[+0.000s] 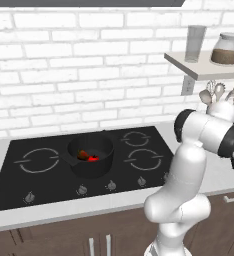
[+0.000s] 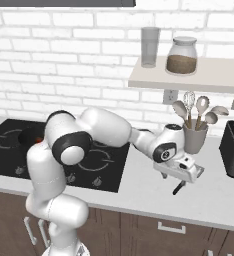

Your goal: Put the tomato and bell pepper in the pot. Retrieve the spatula and lightly stir the vegetables in the pot.

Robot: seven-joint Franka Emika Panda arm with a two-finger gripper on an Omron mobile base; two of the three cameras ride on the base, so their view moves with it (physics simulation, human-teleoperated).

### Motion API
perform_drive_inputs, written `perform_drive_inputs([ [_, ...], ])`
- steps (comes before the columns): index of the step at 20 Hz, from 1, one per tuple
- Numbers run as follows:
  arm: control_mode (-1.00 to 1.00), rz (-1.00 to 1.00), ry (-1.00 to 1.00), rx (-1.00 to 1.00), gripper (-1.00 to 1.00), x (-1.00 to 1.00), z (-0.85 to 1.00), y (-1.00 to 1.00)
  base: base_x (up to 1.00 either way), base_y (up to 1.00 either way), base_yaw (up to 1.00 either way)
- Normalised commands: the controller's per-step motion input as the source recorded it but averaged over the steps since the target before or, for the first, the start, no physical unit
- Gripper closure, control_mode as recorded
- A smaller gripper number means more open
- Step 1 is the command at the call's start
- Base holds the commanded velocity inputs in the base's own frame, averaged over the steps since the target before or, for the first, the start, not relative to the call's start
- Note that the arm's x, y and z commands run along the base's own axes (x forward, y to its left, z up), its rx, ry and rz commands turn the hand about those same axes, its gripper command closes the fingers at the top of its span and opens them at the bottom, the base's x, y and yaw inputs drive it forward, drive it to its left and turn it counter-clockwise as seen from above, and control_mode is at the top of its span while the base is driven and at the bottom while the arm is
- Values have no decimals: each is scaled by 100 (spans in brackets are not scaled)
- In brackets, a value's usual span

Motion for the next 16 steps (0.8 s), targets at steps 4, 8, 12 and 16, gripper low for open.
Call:
perform_drive_inputs([
  [4, -100, 0, 0, 1, -100, 0, -13, -28, 0, 0, 0],
  [8, -100, 0, 0, 0, -100, 0, -16, -11, 0, 0, 0],
  [12, -100, 0, 0, 0, -100, 0, -18, 0, 0, 0, 0],
  [16, -100, 0, -4, 1, -100, -12, -12, 2, 0, 0, 0],
])
